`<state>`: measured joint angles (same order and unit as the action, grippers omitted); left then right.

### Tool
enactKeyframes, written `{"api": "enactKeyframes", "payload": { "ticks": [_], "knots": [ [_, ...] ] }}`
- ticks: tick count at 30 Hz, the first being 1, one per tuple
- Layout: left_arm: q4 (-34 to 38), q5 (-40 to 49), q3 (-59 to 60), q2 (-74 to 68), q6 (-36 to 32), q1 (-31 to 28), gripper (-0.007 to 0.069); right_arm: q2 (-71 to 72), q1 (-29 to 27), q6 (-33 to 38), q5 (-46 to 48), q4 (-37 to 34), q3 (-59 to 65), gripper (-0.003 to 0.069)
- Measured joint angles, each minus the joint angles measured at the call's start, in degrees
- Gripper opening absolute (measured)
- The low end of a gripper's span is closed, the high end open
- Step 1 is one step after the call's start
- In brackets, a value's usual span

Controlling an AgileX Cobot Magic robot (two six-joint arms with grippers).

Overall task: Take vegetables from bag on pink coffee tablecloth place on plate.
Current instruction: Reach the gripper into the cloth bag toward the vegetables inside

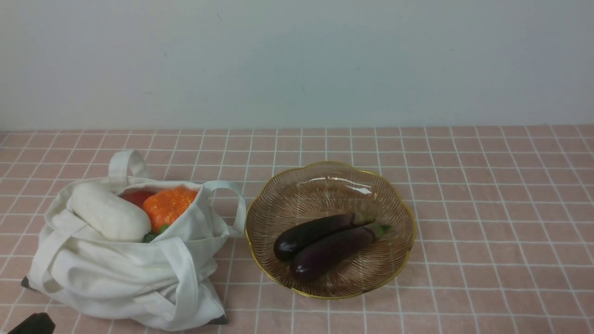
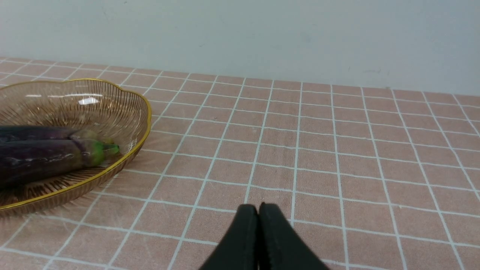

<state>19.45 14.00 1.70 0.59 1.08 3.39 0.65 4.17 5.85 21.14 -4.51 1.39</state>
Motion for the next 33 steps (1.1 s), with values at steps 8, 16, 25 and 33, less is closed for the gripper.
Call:
{"api": "enactKeyframes", "payload": {
  "ticks": [8, 16, 25, 33],
  "knots": [
    [25.1, -13.0, 0.0, 0.0, 3.6, 0.0, -0.0004, 0.0, 0.0, 0.0, 0.0, 0.0, 0.0, -0.0015],
    [28.3, -24.4, -9.5, -1.7, -1.1, 0.0, -0.0004, 0.0, 0.0, 0.0, 0.0, 0.0, 0.0, -0.0015],
    [15.3, 7.0, -33.7, -26.9, -15.5, 0.0, -0.0004, 0.0, 0.0, 0.0, 0.0, 0.0, 0.0, -0.0015],
    [-2.2, 37.3, -56.6, -57.9, -8.3, -0.5, -0.0004, 0.0, 0.0, 0.0, 0.0, 0.0, 0.0, -0.0015]
  ]
}}
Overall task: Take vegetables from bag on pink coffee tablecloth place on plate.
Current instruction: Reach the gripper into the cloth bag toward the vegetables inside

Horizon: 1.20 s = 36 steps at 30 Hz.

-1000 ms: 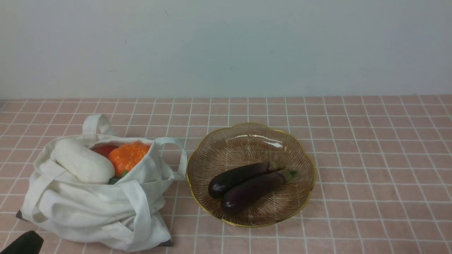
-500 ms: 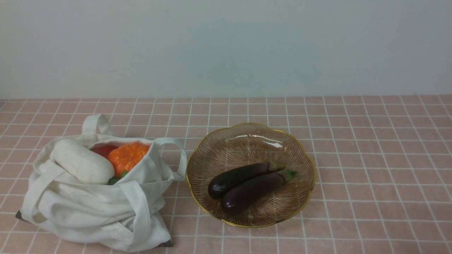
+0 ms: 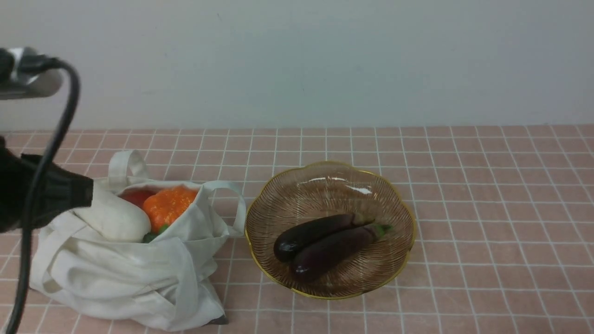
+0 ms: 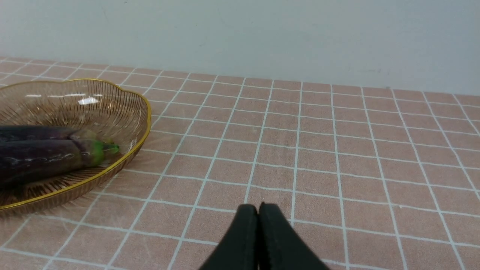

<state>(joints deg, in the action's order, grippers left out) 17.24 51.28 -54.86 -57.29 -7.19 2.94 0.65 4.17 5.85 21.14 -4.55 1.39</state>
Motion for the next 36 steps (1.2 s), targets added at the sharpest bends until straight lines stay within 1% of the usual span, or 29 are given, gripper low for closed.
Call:
{"api": "enactKeyframes", "payload": {
  "ticks": [1, 4, 7, 9, 12, 15, 17, 19, 21, 22, 23, 26, 28, 31, 32, 33, 36],
  "knots": [
    [-2.0, 3.3, -4.3, -5.9, 2.1, -1.2, -0.0004, 0.0, 0.0, 0.0, 0.0, 0.0, 0.0, -0.0015],
    [-2.4, 8.3, -9.7, -13.8, 3.5, -4.1, -0.0004, 0.0, 0.0, 0.0, 0.0, 0.0, 0.0, -0.0015],
    [0.5, 13.6, -14.0, -20.7, 3.7, -8.5, -0.0004, 0.0, 0.0, 0.0, 0.0, 0.0, 0.0, -0.0015],
    [2.4, 15.7, -15.8, -24.0, 3.7, -9.9, -0.0004, 0.0, 0.0, 0.0, 0.0, 0.0, 0.0, -0.0015],
    [2.9, 17.3, -17.8, -27.5, 3.8, -10.3, -0.0004, 0.0, 0.0, 0.0, 0.0, 0.0, 0.0, -0.0015],
    [1.0, 17.6, -18.4, -28.9, 5.3, -10.3, 0.0003, 0.0, 0.0, 0.0, 0.0, 0.0, 0.0, -0.0015],
    [-1.4, 17.6, -18.6, -29.5, 6.8, -10.3, 0.0021, 0.0, 0.0, 0.0, 0.0, 0.0, 0.0, -0.0015],
    [-4.8, 16.9, -18.6, -29.7, 8.4, -10.3, 0.0074, 0.0, 0.0, 0.0, 0.0, 0.0, 0.0, -0.0015],
    [-5.7, 15.7, -18.6, -29.7, 8.8, -10.3, 0.0127, 0.0, 0.0, 0.0, 0.0, 0.0, 0.0, -0.0015],
    [-5.8, 15.5, -18.6, -29.7, 8.8, -10.3, 0.0134, 0.0, 0.0, 0.0, 0.0, 0.0, 0.0, -0.0015],
    [-5.6, 13.8, -18.6, -29.7, 9.1, -10.3, 0.0213, 0.0, 0.0, 0.0, 0.0, 0.0, 0.0, -0.0015],
    [-4.1, 11.6, -18.6, -29.8, 9.2, -10.3, 0.0345, 0.0, 0.0, 0.0, 0.0, 0.0, 0.0, -0.0015],
    [-3.6, 9.9, -18.6, -30.2, 9.2, -10.3, 0.0448, 0.0, 0.0, 0.0, 0.0, 0.0, 0.0, -0.0015],
    [-3.6, 9.0, -18.6, -31.2, 9.7, -10.3, 0.0549, 0.0, 0.0, 0.0, 0.0, 0.0, 0.0, -0.0015],
    [-3.6, 9.0, -18.6, -31.3, 9.8, -10.3, 0.0549, 0.0, 0.0, 0.0, 0.0, 0.0, 0.0, -0.0015],
    [-3.6, 8.6, -18.6, -32.3, 10.8, -10.3, 0.0595, 0.0, 0.0, 0.0, 0.0, 0.0, 0.0, -0.0015],
    [-3.3, 8.6, -18.6, -34.5, 12.1, -10.3, 0.0639, 0.0, 0.0, 0.0, 0.0, 0.0, 0.0, -0.0015]
  ]
}}
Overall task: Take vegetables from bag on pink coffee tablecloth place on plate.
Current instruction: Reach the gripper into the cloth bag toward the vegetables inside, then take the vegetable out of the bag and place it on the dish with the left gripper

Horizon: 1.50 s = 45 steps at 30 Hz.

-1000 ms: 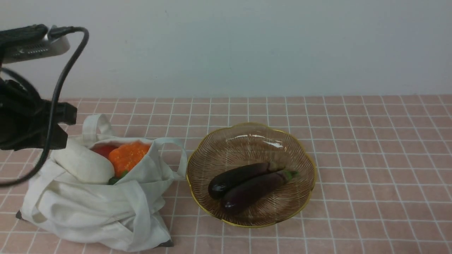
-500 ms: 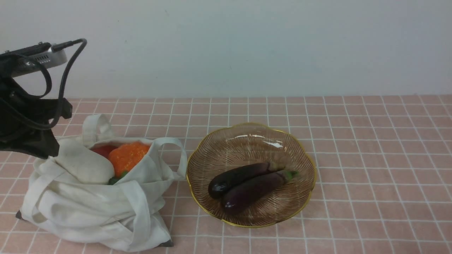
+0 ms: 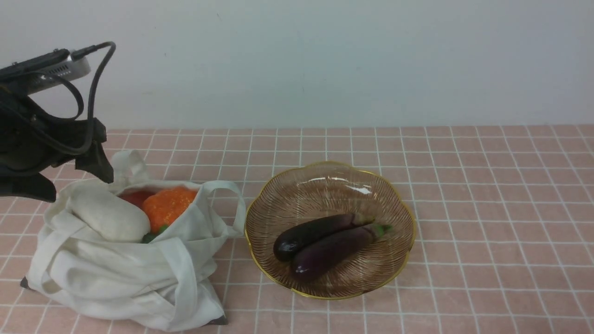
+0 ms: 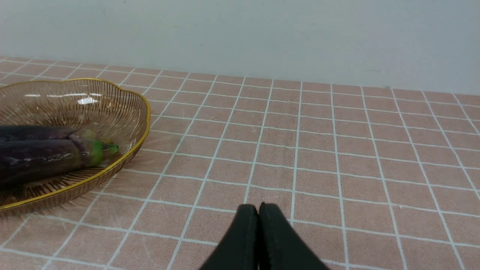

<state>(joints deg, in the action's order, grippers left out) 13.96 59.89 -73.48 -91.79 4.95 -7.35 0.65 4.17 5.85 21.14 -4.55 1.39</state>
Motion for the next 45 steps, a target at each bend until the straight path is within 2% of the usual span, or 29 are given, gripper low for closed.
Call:
{"api": "enactKeyframes", "payload": {
  "ticks": [9, 13, 17, 29, 31, 34, 36, 40, 42, 43, 45],
  "knots": [
    [1.5, -0.1, 0.0, -5.0, 0.7, 0.0, 0.0645, 0.0, 0.0, 0.0, 0.0, 0.0, 0.0, -0.0015],
    [1.5, 0.0, -0.2, -6.6, 2.0, 0.0, 0.0578, 0.0, 0.0, 0.0, 0.0, 0.0, 0.0, -0.0015],
    [1.7, 0.0, -0.4, -6.8, 2.1, 0.0, 0.0456, 0.0, 0.0, 0.0, 0.0, 0.0, 0.0, -0.0015],
    [1.7, 4.5, -6.8, -2.7, -1.5, 0.0, 0.0457, 0.0, 0.0, 0.0, 0.0, 0.0, 0.0, -0.0015],
    [3.2, 4.8, -7.8, -0.2, -2.4, 0.0, 0.0457, 0.0, 0.0, 0.0, 0.0, 0.0, 0.0, -0.0015],
    [9.5, 5.1, -8.0, 3.7, -5.5, 0.5, 0.0457, 0.0, 0.0, 0.0, 0.0, 0.0, 0.0, -0.0015],
    [11.7, 4.7, -8.0, 5.0, -7.6, 1.7, 0.0457, 0.0, 0.0, 0.0, 0.0, 0.0, 0.0, -0.0015],
    [16.0, 0.2, -8.3, 8.8, -12.9, 10.4, 0.0457, 0.0, 0.0, 0.0, 0.0, 0.0, 0.0, -0.0015],
    [17.1, -3.9, -8.3, 8.8, -13.5, 16.7, 0.0457, 0.0, 0.0, 0.0, 0.0, 0.0, 0.0, -0.0015],
    [17.1, -4.3, -8.3, 8.8, -13.5, 17.2, 0.0457, 0.0, 0.0, 0.0, 0.0, 0.0, 0.0, -0.0015],
    [17.2, -9.6, -8.3, 6.3, -13.5, 23.9, 0.0457, 0.0, 0.0, 0.0, 0.0, 0.0, 0.0, -0.0015]
  ]
}}
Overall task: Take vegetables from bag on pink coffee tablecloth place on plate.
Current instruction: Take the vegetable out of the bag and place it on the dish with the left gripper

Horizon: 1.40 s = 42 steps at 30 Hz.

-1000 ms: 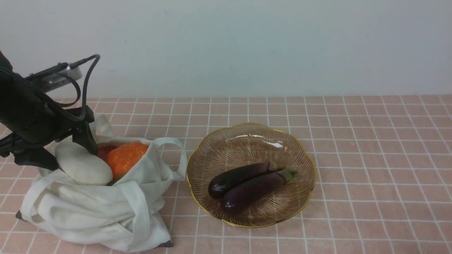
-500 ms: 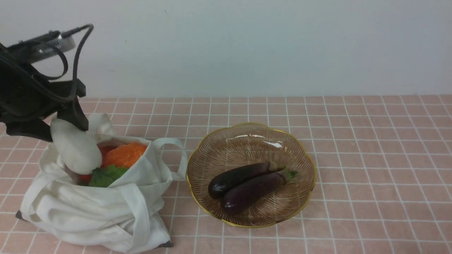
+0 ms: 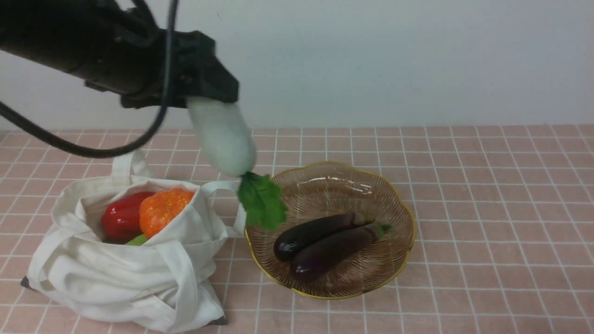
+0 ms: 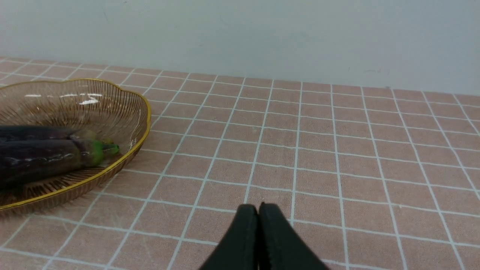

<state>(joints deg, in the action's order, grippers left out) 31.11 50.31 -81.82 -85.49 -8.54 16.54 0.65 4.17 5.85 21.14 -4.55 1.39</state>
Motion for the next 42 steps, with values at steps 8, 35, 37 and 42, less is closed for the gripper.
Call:
{"api": "enactKeyframes", "payload": {
  "ticks": [8, 35, 37, 42],
  "knots": [
    [2.3, -15.0, 0.0, -14.8, 0.5, 12.1, 0.0457, 0.0, 0.0, 0.0, 0.0, 0.0, 0.0, -0.0015],
    [12.0, -13.4, -1.3, -27.4, 0.0, 9.3, 0.0586, 0.0, 0.0, 0.0, 0.0, 0.0, 0.0, -0.0015],
    [11.3, -9.9, -2.3, -25.4, 0.0, 7.7, 0.0509, 0.0, 0.0, 0.0, 0.0, 0.0, 0.0, -0.0015],
    [4.9, 0.2, -3.7, -16.0, -0.3, 3.4, 0.0126, 0.0, 0.0, 0.0, 0.0, 0.0, 0.0, -0.0015]
  ]
}}
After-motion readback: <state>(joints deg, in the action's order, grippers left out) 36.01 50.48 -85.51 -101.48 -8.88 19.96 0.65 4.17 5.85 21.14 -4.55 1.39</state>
